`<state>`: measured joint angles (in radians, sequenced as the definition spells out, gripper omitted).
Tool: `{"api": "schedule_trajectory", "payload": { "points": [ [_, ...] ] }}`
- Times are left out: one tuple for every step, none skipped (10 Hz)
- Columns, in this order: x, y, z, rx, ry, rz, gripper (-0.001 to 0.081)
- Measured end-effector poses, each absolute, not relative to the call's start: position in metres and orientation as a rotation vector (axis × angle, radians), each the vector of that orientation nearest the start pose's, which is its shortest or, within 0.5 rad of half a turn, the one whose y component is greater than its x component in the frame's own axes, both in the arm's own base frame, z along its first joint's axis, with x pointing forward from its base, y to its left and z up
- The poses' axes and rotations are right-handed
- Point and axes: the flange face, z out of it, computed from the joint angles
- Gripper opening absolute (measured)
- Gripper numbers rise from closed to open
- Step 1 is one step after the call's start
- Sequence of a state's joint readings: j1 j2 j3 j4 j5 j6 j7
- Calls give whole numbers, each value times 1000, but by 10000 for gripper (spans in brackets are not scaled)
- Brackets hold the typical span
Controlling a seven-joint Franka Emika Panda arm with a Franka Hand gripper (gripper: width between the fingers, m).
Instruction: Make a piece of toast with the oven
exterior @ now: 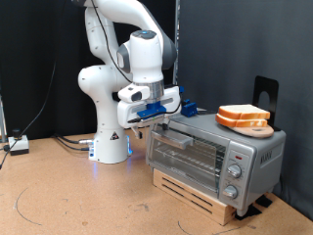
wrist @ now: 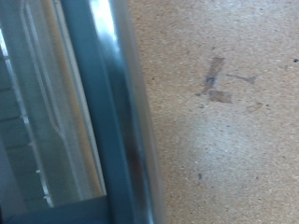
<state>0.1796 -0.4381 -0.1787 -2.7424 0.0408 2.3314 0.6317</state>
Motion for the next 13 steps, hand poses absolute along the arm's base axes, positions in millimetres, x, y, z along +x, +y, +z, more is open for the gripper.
{"api": "schedule_trajectory", "payload": {
  "points": [
    [375, 1, 350, -2879, 977, 26, 809],
    [378, -4, 348, -2881, 993, 31, 809],
    [381, -8, 346, -2883, 1021, 38, 809],
    [385, -11, 343, -2882, 1052, 49, 809],
    [388, -14, 340, -2882, 1076, 58, 809],
    [391, -18, 337, -2884, 1090, 66, 809],
    [394, -22, 334, -2893, 1099, 66, 809],
    [393, -22, 320, -2911, 1112, 99, 809],
    [394, -22, 305, -2924, 1149, 113, 809],
    [396, -25, 291, -2931, 1179, 110, 809],
    [400, -29, 279, -2933, 1191, 90, 809],
    [403, -34, 268, -2929, 1203, 66, 809],
    [406, -39, 261, -2924, 1209, 43, 809]
  ]
}}
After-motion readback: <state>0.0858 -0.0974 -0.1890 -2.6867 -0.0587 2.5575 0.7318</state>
